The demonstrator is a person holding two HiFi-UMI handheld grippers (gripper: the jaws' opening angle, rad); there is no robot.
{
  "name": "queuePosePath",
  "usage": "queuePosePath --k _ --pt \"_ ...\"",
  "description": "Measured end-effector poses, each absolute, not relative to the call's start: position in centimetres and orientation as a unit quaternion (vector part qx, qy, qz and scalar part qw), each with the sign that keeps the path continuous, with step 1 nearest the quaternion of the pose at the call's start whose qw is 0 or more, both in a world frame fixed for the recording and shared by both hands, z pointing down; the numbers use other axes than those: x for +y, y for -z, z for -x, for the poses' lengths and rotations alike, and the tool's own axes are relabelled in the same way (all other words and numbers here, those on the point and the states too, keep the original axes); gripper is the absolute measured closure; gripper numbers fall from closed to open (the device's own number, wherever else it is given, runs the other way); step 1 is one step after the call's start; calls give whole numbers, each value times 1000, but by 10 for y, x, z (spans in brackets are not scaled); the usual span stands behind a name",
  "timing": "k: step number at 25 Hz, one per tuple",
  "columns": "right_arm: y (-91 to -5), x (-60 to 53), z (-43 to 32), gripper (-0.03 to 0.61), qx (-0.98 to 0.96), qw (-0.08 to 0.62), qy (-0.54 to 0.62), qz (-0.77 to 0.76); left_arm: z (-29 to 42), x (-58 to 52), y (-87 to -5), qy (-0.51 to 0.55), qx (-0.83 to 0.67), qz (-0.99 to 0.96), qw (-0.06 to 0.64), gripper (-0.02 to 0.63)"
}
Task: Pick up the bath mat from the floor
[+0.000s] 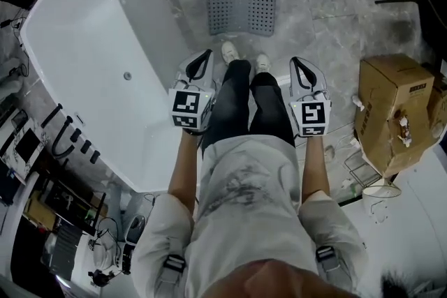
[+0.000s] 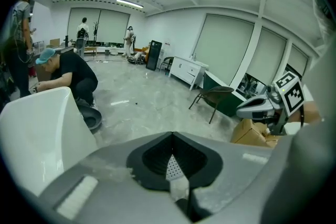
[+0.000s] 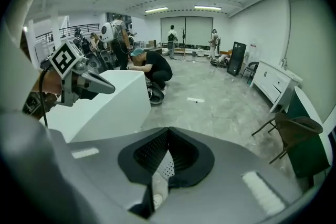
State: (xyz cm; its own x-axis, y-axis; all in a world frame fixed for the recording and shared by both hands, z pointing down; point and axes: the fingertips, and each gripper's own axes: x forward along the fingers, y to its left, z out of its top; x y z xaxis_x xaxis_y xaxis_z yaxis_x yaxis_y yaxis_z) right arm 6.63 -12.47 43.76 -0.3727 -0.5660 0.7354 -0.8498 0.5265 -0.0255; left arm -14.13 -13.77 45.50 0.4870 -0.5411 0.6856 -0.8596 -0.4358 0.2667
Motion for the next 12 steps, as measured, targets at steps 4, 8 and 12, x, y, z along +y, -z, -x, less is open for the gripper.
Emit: queuePosePath --k 4,8,12 --pt "-464 -130 -62 577 -798 352 -210 -442 145 -141 -491 -273 -426 -805 308 612" --pt "-493 -134 -59 575 -797 363 -212 -434 144 -141 -523 -283 -424 -801 316 612" --pt "-529 -133 -62 565 -794 372 -225 -425 142 -141 -554 -292 -423 -795 322 612"
